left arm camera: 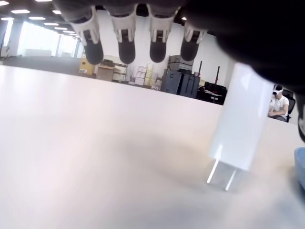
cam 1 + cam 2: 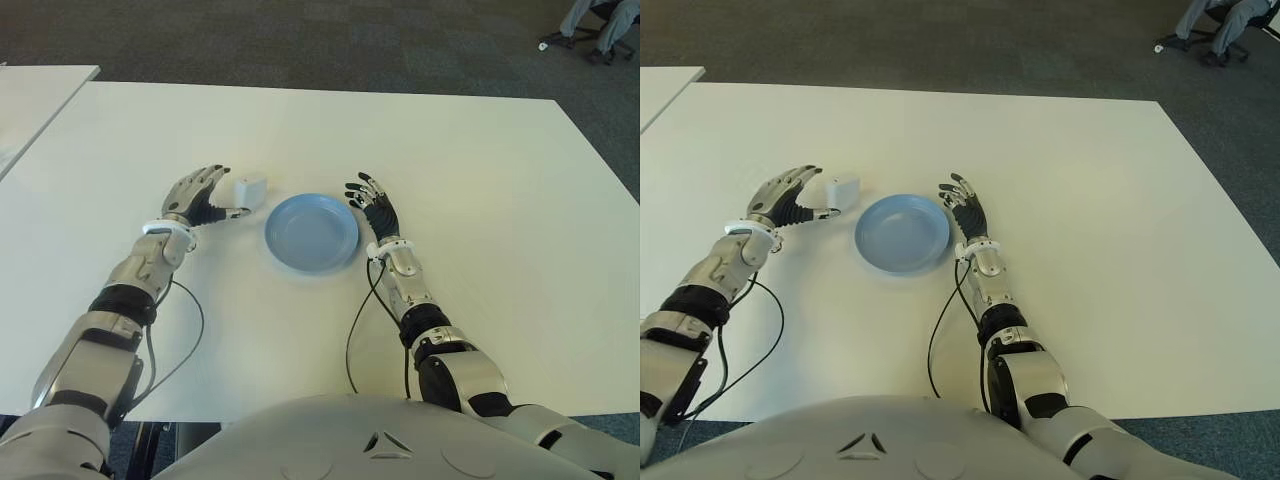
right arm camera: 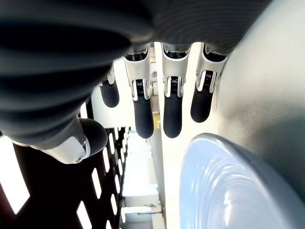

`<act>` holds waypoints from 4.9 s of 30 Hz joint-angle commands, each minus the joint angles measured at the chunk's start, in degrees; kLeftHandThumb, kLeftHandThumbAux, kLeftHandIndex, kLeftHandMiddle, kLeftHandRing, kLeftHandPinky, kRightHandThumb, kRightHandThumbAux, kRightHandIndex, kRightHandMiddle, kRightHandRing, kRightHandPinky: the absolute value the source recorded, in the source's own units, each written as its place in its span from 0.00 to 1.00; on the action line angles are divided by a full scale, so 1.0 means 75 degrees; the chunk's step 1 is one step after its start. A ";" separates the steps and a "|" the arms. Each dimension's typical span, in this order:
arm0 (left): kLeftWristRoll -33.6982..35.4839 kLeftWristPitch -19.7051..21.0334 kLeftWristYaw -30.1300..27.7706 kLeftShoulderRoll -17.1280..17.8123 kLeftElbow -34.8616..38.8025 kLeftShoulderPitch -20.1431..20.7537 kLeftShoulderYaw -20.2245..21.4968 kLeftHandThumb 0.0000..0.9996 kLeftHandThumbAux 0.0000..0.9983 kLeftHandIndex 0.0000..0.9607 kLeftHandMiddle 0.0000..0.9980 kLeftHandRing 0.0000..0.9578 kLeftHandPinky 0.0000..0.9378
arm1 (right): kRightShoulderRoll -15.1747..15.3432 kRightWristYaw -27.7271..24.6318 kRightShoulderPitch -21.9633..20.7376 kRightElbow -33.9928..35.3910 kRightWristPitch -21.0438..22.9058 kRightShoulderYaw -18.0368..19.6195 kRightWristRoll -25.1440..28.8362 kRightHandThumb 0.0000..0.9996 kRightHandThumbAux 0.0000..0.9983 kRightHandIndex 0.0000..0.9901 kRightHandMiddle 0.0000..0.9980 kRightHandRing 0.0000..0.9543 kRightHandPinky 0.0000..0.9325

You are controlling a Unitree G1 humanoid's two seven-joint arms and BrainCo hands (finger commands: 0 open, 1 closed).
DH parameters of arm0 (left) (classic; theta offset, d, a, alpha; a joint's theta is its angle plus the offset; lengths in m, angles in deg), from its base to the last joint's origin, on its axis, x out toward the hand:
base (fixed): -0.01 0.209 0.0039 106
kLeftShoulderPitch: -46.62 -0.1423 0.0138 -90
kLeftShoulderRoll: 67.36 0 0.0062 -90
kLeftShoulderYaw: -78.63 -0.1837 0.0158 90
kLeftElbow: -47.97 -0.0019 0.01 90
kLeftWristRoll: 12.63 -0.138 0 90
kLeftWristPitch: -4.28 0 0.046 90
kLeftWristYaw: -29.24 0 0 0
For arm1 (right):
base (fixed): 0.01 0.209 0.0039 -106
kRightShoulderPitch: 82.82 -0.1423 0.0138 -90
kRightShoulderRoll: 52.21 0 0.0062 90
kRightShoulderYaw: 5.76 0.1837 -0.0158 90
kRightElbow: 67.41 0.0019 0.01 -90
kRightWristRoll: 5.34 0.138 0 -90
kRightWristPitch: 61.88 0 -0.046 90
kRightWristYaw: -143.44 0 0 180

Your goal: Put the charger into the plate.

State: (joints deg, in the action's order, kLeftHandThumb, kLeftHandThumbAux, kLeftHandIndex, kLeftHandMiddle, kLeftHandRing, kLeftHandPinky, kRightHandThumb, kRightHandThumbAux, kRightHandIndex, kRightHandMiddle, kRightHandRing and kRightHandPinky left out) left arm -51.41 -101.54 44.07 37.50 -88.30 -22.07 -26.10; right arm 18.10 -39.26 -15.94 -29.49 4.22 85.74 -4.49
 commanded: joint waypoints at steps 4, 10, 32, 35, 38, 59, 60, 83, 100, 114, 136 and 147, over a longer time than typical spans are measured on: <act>0.0222 0.0041 0.0308 -0.0407 -0.0989 0.0323 -0.0096 0.43 0.41 0.00 0.08 0.08 0.10 | 0.0028 -0.0031 0.0213 -0.0285 0.0232 0.0047 0.0007 0.00 0.53 0.12 0.29 0.28 0.27; 0.0309 0.0063 0.0428 -0.0625 -0.1512 0.0561 -0.0151 0.42 0.41 0.00 0.09 0.09 0.11 | 0.0033 -0.0067 0.0210 -0.0304 0.0202 0.0049 0.0019 0.00 0.54 0.12 0.29 0.29 0.27; 0.0605 -0.0001 0.0666 -0.0936 -0.2021 0.0813 -0.0305 0.40 0.46 0.08 0.23 0.25 0.28 | 0.0007 -0.0003 0.0238 -0.0230 0.0229 0.0028 -0.0008 0.00 0.54 0.12 0.29 0.28 0.26; 0.0650 0.0058 0.0638 -0.0966 -0.1910 0.0786 -0.0303 0.40 0.46 0.10 0.25 0.27 0.30 | 0.0004 -0.0005 0.0242 -0.0222 0.0232 0.0029 -0.0004 0.00 0.54 0.12 0.29 0.28 0.26; 0.0751 0.0198 0.0594 -0.1034 -0.1655 0.0711 -0.0242 0.42 0.47 0.13 0.26 0.29 0.33 | 0.0000 -0.0033 0.0251 -0.0203 0.0242 0.0030 0.0012 0.00 0.54 0.12 0.29 0.28 0.26; 0.0926 0.1126 0.0733 -0.1263 -0.0038 0.0153 -0.0111 0.50 0.50 0.32 0.45 0.47 0.50 | -0.0005 -0.0052 0.0234 -0.0228 0.0254 0.0021 0.0005 0.00 0.54 0.11 0.29 0.28 0.25; 0.0925 0.1106 0.0744 -0.1262 0.0028 0.0121 -0.0107 0.50 0.50 0.32 0.46 0.48 0.50 | -0.0007 -0.0050 0.0235 -0.0226 0.0257 0.0021 0.0005 0.00 0.54 0.11 0.29 0.28 0.25; 0.0092 0.2091 0.1427 -0.1311 0.1572 -0.0434 -0.0326 0.74 0.69 0.46 0.79 0.82 0.84 | -0.0030 0.0073 0.0193 -0.0288 0.0350 0.0018 -0.0025 0.00 0.55 0.12 0.30 0.28 0.25; 0.0095 0.2380 0.1380 -0.1212 0.2266 -0.0883 -0.0270 0.75 0.70 0.46 0.85 0.88 0.89 | -0.0077 0.0231 0.0152 -0.0365 0.0363 0.0018 -0.0045 0.00 0.55 0.12 0.31 0.29 0.26; 0.0205 0.2122 0.1390 -0.1162 0.2296 -0.1027 -0.0139 0.75 0.70 0.46 0.86 0.89 0.87 | -0.0100 0.0211 0.0114 -0.0458 0.0341 0.0065 0.0011 0.00 0.56 0.12 0.31 0.30 0.26; 0.0403 0.1355 0.1366 -0.0982 0.2023 -0.1101 0.0046 0.75 0.70 0.46 0.87 0.89 0.87 | -0.0123 0.0211 0.0066 -0.0574 0.0322 0.0112 0.0048 0.00 0.56 0.12 0.32 0.31 0.27; 0.1484 -0.1168 -0.0288 0.0299 -0.0334 0.0443 0.0445 0.75 0.70 0.46 0.86 0.89 0.88 | -0.0136 0.0218 0.0063 -0.0678 0.0267 0.0119 0.0015 0.00 0.57 0.12 0.31 0.30 0.27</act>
State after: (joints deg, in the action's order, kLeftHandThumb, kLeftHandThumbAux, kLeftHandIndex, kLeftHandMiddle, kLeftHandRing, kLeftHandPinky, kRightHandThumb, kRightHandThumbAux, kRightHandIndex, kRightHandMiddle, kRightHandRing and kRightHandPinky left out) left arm -42.62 -105.98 46.53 36.51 -85.67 -23.37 -23.85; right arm 17.26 -37.94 -17.56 -32.22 3.91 86.46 -4.25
